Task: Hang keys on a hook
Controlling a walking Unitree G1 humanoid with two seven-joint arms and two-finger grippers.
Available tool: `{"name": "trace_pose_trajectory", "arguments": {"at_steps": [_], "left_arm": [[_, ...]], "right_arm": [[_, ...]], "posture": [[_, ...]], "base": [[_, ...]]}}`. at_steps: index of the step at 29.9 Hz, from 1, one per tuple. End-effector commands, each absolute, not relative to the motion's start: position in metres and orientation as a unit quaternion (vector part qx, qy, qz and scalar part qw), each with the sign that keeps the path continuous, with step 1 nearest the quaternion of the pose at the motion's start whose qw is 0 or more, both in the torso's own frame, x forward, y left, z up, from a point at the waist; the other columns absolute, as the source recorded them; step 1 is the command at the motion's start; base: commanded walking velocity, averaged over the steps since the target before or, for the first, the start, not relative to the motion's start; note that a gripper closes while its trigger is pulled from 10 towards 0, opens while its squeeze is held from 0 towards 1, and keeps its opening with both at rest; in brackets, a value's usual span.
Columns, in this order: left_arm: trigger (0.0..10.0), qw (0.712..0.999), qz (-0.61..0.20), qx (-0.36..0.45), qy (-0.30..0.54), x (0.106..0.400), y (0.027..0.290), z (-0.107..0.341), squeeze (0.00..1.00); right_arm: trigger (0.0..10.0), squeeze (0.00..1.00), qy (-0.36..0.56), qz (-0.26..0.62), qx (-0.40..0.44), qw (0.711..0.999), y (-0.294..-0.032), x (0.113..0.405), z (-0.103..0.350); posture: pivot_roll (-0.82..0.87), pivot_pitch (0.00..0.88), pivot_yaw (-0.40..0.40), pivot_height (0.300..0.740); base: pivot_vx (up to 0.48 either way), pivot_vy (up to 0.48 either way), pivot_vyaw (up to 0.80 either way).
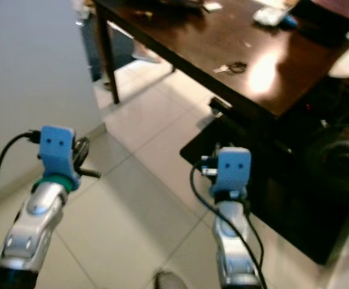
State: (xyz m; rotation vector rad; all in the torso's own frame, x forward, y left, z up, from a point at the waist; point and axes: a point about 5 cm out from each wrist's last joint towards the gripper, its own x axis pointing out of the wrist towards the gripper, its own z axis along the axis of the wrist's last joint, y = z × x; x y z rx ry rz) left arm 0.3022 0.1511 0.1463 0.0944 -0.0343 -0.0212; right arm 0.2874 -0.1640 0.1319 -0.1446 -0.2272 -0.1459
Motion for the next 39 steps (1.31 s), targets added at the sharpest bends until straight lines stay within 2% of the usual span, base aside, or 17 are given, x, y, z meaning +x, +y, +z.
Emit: {"name": "trace_pose_trajectory", "arguments": {"at_steps": [1,13,15,39], "left_arm": [[10.0,0.999,-0.018,0.049,-0.008,0.301,0.148,0.142,0.00],[10.0,0.995,0.008,0.092,-0.040,0.299,0.151,0.147,0.00],[10.0,0.994,0.013,0.099,-0.042,0.299,0.152,0.147,0.00],[10.0,0.992,0.020,0.114,-0.049,0.300,0.154,0.147,0.00]], "right_arm": [[10.0,0.00,-0.106,-0.081,-0.075,0.988,-0.169,0.285,0.128],[10.0,0.00,-0.105,-0.078,-0.076,0.988,-0.169,0.285,0.127],[10.0,0.00,-0.107,-0.076,-0.076,0.988,-0.168,0.285,0.127],[10.0,0.00,-0.127,-0.034,-0.078,0.988,-0.154,0.282,0.130]], "posture": [[0.03,0.069,0.085,0.740],[0.04,0.070,0.081,0.740],[0.04,0.071,0.081,0.740],[0.04,0.086,0.082,0.740]], "base": [[0.000,0.000,-0.80],[0.000,0.000,-0.80],[0.480,0.000,-0.80],[0.480,0.000,0.00]]}}
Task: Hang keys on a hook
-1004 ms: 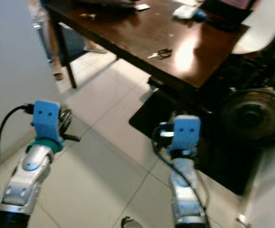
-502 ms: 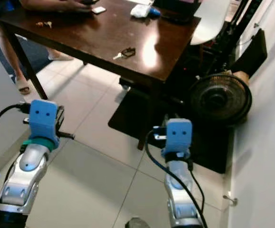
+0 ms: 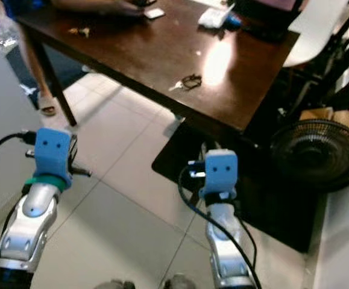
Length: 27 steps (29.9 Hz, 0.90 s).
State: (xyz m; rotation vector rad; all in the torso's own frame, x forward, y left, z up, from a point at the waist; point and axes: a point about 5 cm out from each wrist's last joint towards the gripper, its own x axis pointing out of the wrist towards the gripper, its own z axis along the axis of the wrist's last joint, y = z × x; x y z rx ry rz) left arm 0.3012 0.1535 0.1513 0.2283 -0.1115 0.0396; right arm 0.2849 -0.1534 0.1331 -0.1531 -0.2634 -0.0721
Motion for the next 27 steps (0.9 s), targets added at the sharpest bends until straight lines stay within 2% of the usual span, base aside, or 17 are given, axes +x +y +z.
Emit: {"name": "trace_pose_trajectory", "arguments": {"at_steps": [1,11,15,21,22,23,24,25,27], "left_arm": [[10.0,0.992,0.020,0.114,-0.049,0.300,0.154,0.147,0.00],[10.0,0.993,-0.011,0.109,-0.052,0.301,0.145,0.150,0.00],[10.0,0.993,-0.045,0.081,-0.071,0.307,0.134,0.167,0.00],[10.0,0.985,-0.130,0.030,-0.108,0.309,0.110,0.202,0.00],[10.0,0.978,-0.178,0.016,-0.105,0.305,0.100,0.206,0.00],[10.0,0.978,-0.178,0.016,-0.105,0.305,0.100,0.206,0.00],[10.0,0.970,-0.222,0.000,-0.097,0.300,0.093,0.206,0.00],[10.0,0.970,-0.222,0.000,-0.097,0.300,0.093,0.206,0.00],[10.0,0.956,-0.283,-0.026,-0.066,0.292,0.085,0.200,0.00]], "right_arm": [[10.0,0.00,-0.127,-0.034,-0.078,0.988,-0.154,0.282,0.130],[10.0,0.00,-0.120,-0.052,-0.083,0.988,-0.162,0.284,0.128],[10.0,0.00,-0.124,-0.061,-0.087,0.986,-0.167,0.286,0.132],[10.0,0.00,-0.140,-0.079,-0.110,0.981,-0.182,0.294,0.141],[10.0,0.00,-0.144,-0.081,-0.120,0.979,-0.187,0.295,0.144],[10.0,0.00,-0.144,-0.081,-0.120,0.979,-0.187,0.295,0.144],[10.0,0.00,-0.143,-0.086,-0.123,0.978,-0.192,0.296,0.144],[10.0,0.00,-0.143,-0.086,-0.123,0.978,-0.192,0.296,0.144],[10.0,0.00,-0.142,-0.094,-0.128,0.977,-0.197,0.297,0.144]], "posture": [[0.04,0.086,0.082,0.740],[0.04,0.089,0.083,0.740],[0.04,0.089,0.082,0.740],[0.03,0.086,0.087,0.740],[0.03,0.085,0.089,0.740],[0.03,0.085,0.089,0.740],[0.03,0.085,0.091,0.740],[0.03,0.085,0.091,0.740],[0.03,0.085,0.093,0.740]], "base": [[0.480,0.000,0.00],[0.475,0.000,0.00],[0.472,0.000,0.00],[0.469,0.000,0.00],[0.469,0.000,0.00],[0.469,0.000,0.00],[0.469,0.000,0.00],[0.469,0.000,0.00],[0.465,0.000,0.00]]}}
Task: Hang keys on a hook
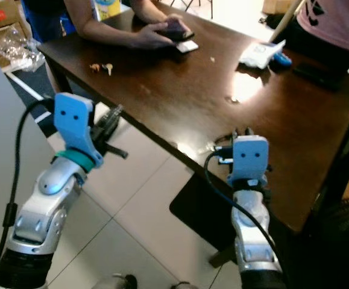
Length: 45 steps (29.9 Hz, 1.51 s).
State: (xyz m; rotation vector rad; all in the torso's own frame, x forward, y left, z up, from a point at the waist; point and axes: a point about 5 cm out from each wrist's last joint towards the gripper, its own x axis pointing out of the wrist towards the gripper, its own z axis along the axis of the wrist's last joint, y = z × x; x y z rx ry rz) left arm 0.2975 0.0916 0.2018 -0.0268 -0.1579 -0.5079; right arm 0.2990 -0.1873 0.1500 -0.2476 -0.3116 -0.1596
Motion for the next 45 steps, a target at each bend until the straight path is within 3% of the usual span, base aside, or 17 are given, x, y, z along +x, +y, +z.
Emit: {"name": "trace_pose_trajectory", "arguments": {"at_steps": [1,7,13,15,16,17,21,24,26,29,30,32,42,43,44,45], "left_arm": [[10.0,0.953,-0.295,-0.035,-0.053,0.291,0.083,0.198,0.00],[10.0,0.953,-0.297,-0.026,-0.047,0.290,0.080,0.198,0.00],[10.0,0.951,-0.305,0.000,-0.049,0.288,0.078,0.197,0.00],[10.0,0.951,-0.306,0.000,-0.043,0.288,0.079,0.195,0.00],[10.0,0.951,-0.306,0.000,-0.043,0.288,0.079,0.195,0.00],[10.0,0.951,-0.307,-0.002,-0.040,0.288,0.079,0.195,0.00],[10.0,0.951,-0.309,-0.002,-0.034,0.287,0.079,0.194,0.00],[10.0,0.950,-0.309,-0.001,-0.033,0.287,0.078,0.193,0.00],[10.0,0.951,-0.308,0.000,-0.028,0.286,0.078,0.190,0.00],[10.0,0.952,-0.307,0.001,-0.025,0.286,0.078,0.188,0.00],[10.0,0.952,-0.307,0.001,-0.022,0.287,0.077,0.186,0.00],[10.0,0.951,-0.307,0.001,-0.020,0.287,0.077,0.185,0.00],[10.0,0.951,-0.309,0.005,-0.013,0.291,0.074,0.183,0.00],[10.0,0.951,-0.308,0.006,-0.010,0.290,0.075,0.183,0.00],[10.0,0.951,-0.308,0.006,-0.009,0.290,0.075,0.182,0.00],[10.0,0.951,-0.308,0.006,-0.009,0.290,0.075,0.182,0.00]], "right_arm": [[10.0,0.00,-0.141,-0.095,-0.129,0.977,-0.199,0.297,0.144],[10.0,0.00,-0.135,-0.086,-0.136,0.978,-0.199,0.298,0.142],[10.0,0.00,-0.143,-0.006,-0.150,0.978,-0.186,0.296,0.142],[10.0,0.00,-0.124,0.048,-0.049,0.990,-0.184,0.297,0.146],[10.0,0.00,-0.124,0.048,-0.049,0.990,-0.184,0.297,0.146],[10.0,0.00,-0.113,0.102,-0.003,0.988,-0.178,0.295,0.148],[10.0,0.00,-0.090,0.190,0.036,0.977,-0.169,0.288,0.149],[10.0,0.00,-0.083,0.197,0.019,0.977,-0.172,0.284,0.146],[10.0,0.00,-0.060,0.135,-0.025,0.989,-0.204,0.277,0.133],[10.0,0.00,-0.051,0.096,-0.038,0.993,-0.223,0.274,0.128],[10.0,0.00,-0.034,0.049,-0.052,0.997,-0.250,0.270,0.121],[10.0,0.00,-0.026,0.040,-0.052,0.998,-0.258,0.268,0.119],[10.0,0.00,-0.004,0.069,-0.033,0.997,-0.254,0.274,0.112],[10.0,0.76,0.003,0.074,-0.029,0.997,-0.248,0.276,0.106],[10.0,1.00,0.007,0.082,-0.024,0.996,-0.245,0.276,0.103],[10.0,1.00,0.007,0.082,-0.024,0.996,-0.245,0.276,0.103]], "posture": [[0.03,0.085,0.094,0.740],[0.03,0.086,0.095,0.740],[0.03,0.088,0.095,0.740],[0.03,0.088,0.096,0.740],[0.03,0.088,0.096,0.740],[0.03,0.088,0.096,0.740],[0.02,0.092,0.094,0.740],[0.03,0.093,0.092,0.740],[0.02,0.099,0.086,0.740],[0.01,0.101,0.087,0.740],[0.01,0.101,0.087,0.740],[0.01,0.101,0.087,0.740],[-0.02,0.108,0.114,0.740],[-0.01,0.116,0.129,0.740],[-0.01,0.116,0.129,0.740],[-0.01,0.116,0.129,0.740]], "base": [[0.465,0.000,0.00],[0.293,0.000,0.00],[0.000,0.000,0.00],[0.000,0.000,0.00],[0.000,0.000,0.00],[0.000,0.000,0.00],[0.000,0.000,0.00],[0.000,0.000,0.00],[0.000,0.000,0.00],[0.000,0.000,0.00],[0.000,0.000,0.00],[0.000,0.000,0.00],[0.000,0.000,0.00],[0.000,0.000,0.00],[0.000,0.000,0.00],[0.000,0.000,0.00]]}}
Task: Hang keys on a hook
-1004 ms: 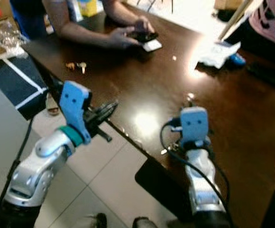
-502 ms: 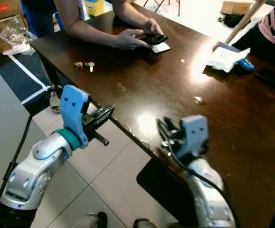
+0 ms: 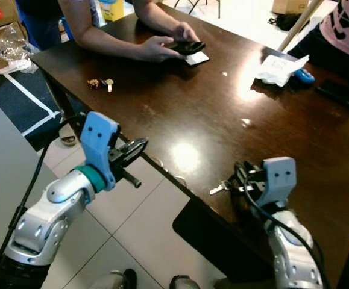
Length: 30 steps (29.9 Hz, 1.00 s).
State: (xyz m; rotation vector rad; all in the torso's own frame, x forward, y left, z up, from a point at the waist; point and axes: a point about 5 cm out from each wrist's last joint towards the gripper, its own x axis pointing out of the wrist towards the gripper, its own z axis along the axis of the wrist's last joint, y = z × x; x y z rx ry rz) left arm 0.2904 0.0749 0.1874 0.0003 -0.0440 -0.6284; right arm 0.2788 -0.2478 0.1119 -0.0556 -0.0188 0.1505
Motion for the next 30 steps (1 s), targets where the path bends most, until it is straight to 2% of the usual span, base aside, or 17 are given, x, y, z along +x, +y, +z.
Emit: {"name": "trace_pose_trajectory", "arguments": {"at_steps": [1,5,13,14,15,24,30], "left_arm": [[10.0,0.951,-0.308,0.006,-0.008,0.290,0.075,0.182,0.00],[10.0,0.952,-0.307,0.006,-0.008,0.288,0.076,0.182,0.00],[10.0,0.953,-0.304,0.002,-0.006,0.289,0.077,0.180,0.00],[10.0,0.952,-0.305,0.002,-0.007,0.289,0.076,0.181,0.00],[10.0,0.952,-0.307,0.001,-0.007,0.290,0.075,0.181,0.00],[10.0,0.951,-0.308,0.001,-0.008,0.290,0.075,0.182,0.00],[10.0,0.951,-0.309,0.001,-0.006,0.290,0.075,0.180,0.00]], "right_arm": [[10.0,1.00,0.009,0.087,-0.021,0.996,-0.244,0.276,0.101],[10.0,1.00,0.017,0.096,-0.017,0.995,-0.241,0.273,0.097],[10.0,1.00,0.022,0.055,-0.043,0.997,-0.266,0.262,0.097],[10.0,0.79,0.015,0.045,-0.047,0.998,-0.268,0.263,0.100],[10.0,0.00,0.000,0.033,-0.046,0.998,-0.270,0.265,0.105],[10.0,0.00,-0.068,-0.004,-0.021,0.997,-0.285,0.265,0.135],[10.0,0.00,-0.045,0.024,-0.028,0.998,-0.287,0.251,0.132]], "posture": [[-0.01,0.116,0.129,0.740],[0.00,0.121,0.123,0.740],[-0.02,0.122,0.121,0.740],[-0.02,0.122,0.123,0.740],[-0.02,0.123,0.125,0.740],[-0.02,0.126,0.129,0.740],[-0.03,0.132,0.125,0.740]], "base": [[0.000,0.000,0.00],[0.000,0.000,0.00],[0.000,0.000,0.00],[0.000,0.000,0.00],[0.000,0.000,0.00],[0.000,0.000,0.00],[0.000,0.000,0.00]]}}
